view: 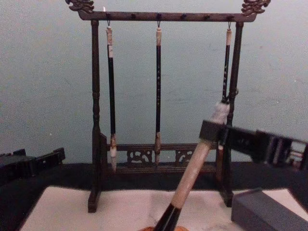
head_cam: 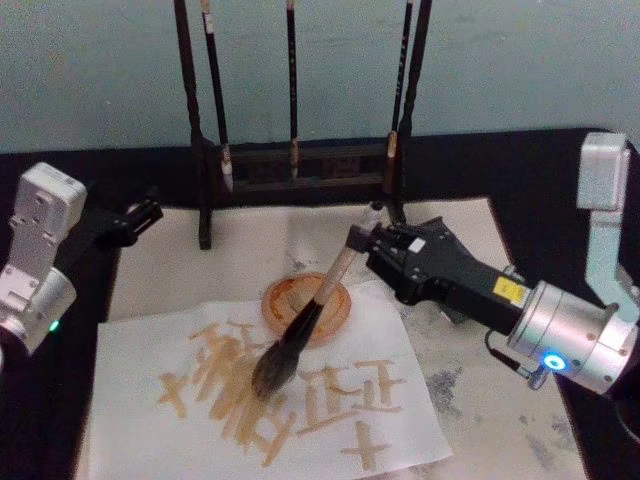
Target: Pick up the brush from the inkstone, write on the paper, then place the brush back to its original position.
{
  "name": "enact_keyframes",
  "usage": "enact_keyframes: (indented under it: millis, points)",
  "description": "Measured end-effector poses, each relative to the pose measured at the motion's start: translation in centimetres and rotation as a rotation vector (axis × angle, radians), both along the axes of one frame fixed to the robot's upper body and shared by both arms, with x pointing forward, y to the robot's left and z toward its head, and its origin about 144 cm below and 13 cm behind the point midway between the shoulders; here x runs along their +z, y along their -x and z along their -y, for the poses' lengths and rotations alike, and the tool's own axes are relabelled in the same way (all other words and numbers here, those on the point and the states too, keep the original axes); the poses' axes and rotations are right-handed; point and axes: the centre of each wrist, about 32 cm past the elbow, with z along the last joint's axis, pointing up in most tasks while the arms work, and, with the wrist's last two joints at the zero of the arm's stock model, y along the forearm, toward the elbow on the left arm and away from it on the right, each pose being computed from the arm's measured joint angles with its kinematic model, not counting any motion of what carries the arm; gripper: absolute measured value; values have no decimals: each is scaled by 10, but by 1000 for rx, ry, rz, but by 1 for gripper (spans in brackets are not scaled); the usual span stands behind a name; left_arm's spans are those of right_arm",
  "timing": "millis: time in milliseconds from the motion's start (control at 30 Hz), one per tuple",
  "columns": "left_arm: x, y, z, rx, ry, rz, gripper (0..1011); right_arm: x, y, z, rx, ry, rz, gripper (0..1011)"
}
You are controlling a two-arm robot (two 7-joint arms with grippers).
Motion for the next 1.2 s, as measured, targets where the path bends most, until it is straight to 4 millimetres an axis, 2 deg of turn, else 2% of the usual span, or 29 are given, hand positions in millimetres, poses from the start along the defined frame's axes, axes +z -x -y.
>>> enact_keyframes:
  millis: [367,1200]
  points:
    - [0,0,0,0,0,0,1002,-13,-6,0,-1,2,-46,173]
    - [0,0,0,0,0,0,1002,-12,9,40,-114,-14,-47,173]
